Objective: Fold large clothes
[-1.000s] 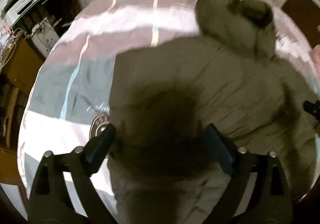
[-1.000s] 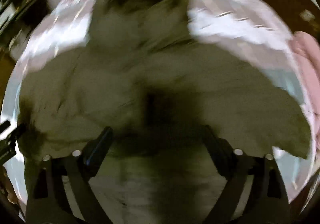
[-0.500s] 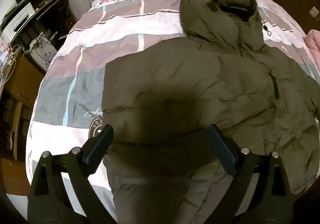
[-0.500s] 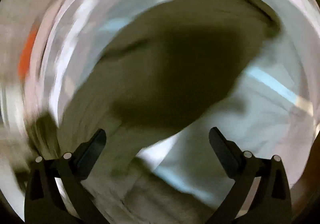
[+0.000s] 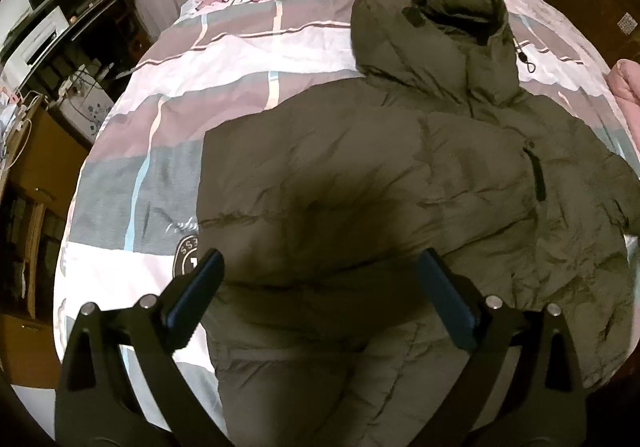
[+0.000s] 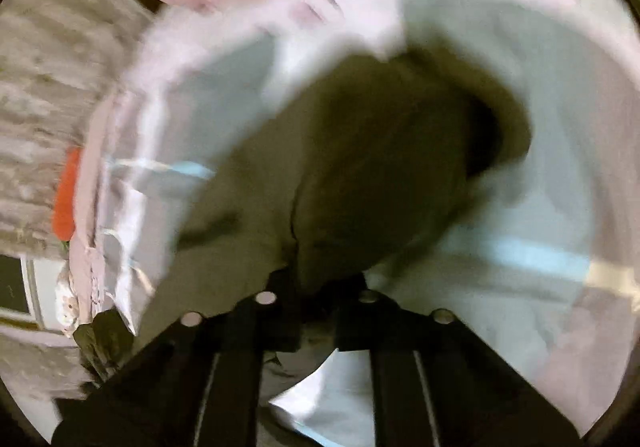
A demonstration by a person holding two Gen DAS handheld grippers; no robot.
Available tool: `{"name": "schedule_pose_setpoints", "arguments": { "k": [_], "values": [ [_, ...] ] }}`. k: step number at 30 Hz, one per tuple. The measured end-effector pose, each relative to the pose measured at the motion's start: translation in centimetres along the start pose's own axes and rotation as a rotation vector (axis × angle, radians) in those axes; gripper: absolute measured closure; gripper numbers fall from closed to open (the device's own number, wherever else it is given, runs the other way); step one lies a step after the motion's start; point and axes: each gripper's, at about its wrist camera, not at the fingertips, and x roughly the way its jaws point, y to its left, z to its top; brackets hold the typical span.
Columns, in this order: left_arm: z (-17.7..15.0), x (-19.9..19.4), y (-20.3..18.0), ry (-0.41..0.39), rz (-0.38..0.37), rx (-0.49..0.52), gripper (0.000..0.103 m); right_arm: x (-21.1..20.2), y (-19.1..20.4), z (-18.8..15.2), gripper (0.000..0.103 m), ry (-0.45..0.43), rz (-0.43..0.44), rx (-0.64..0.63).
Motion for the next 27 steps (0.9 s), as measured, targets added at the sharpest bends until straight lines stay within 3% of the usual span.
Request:
{"name": "schedule_pose_setpoints", "arguments": {
  "k": [3,5,7,11,15,16,18,19,21,23,27],
  "values": [
    [0.0,0.6,0.5,0.029,0.003,-0.020,0.004,-3.8,5.1,-0.8,0.096,-0.068,0.158,-0.106],
    [0.0,1.0,0.8,0.044,0.005,-0.035,0.004,-6.7,9.6,-2.7,0.096,-0.039,0.305,-0.206],
    [0.0,1.2,1.4,0.059,0.000,-0.058,0.004,-9.2,13.5,-5.6,0.096,0.007,0.378,-0.337],
    [-0.1,1.3,2.2,0.067,-0.005,-0.085,0.004,-13.0,21.9,-16.3,0.096,0.166,0.492,-0.707],
    [-0.1,1.1,2.9,0.062,-0.006,-0.107,0.004,-13.8,26.7,-28.6,0.092,0.350,0.496,-1.094],
    [-0.2,1.0,3.0,0.061,-0.008,-0.109,0.004,-13.4,27.0,-31.3,0.087,0.420,0.480,-1.163],
    [-0.2,1.0,3.0,0.062,-0.009,-0.106,0.004,-12.3,27.2,-34.6,0.063,0.541,0.455,-1.225],
    [-0.3,1.1,3.0,0.062,-0.006,-0.101,0.004,-11.9,26.9,-35.8,0.046,0.585,0.436,-1.249],
    [-0.3,1.1,3.0,0.062,-0.006,-0.096,0.004,-12.1,26.6,-36.7,0.038,0.569,0.416,-1.276],
    [-0.3,1.3,2.9,0.069,-0.016,-0.093,0.004,-13.5,25.5,-36.6,0.019,0.539,0.434,-1.266],
    [-0.4,1.7,2.0,0.083,-0.040,-0.075,0.004,-12.3,25.2,-33.2,0.014,0.559,0.487,-1.135]
  ]
}}
